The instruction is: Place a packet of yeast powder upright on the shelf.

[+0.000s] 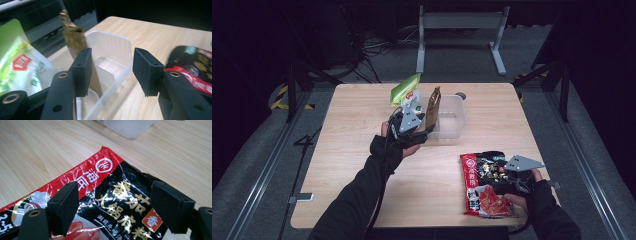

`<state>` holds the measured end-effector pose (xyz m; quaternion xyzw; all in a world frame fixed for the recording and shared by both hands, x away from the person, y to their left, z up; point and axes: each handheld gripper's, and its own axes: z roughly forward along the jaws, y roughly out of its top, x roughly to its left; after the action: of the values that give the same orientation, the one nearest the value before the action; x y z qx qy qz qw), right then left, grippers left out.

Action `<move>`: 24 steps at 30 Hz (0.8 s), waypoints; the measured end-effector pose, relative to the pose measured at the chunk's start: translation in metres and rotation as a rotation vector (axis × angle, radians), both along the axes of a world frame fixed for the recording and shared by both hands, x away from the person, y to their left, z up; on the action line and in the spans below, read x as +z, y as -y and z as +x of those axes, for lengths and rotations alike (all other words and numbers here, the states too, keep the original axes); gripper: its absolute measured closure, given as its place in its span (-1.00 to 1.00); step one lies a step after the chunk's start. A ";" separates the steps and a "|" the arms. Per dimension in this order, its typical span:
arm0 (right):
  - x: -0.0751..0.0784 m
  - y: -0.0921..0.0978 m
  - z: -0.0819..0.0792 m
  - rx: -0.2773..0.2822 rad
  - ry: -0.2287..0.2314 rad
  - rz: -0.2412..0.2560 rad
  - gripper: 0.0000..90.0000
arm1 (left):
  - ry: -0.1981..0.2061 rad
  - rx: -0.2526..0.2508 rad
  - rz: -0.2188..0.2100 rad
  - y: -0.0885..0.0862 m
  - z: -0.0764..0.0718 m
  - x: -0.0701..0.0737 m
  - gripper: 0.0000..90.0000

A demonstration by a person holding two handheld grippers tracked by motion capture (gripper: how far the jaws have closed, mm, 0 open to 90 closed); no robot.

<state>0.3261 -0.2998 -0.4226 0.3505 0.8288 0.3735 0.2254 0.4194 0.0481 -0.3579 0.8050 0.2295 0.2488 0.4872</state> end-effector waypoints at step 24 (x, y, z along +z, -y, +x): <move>0.002 0.010 -0.001 -0.013 -0.009 -0.034 -0.48 | -0.135 -0.059 0.131 -0.057 -0.043 -0.052 -0.47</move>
<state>0.3256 -0.3100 -0.4206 0.3537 0.8337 0.3564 0.2297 0.3764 0.1050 -0.4095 0.8564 0.2213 0.1942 0.4242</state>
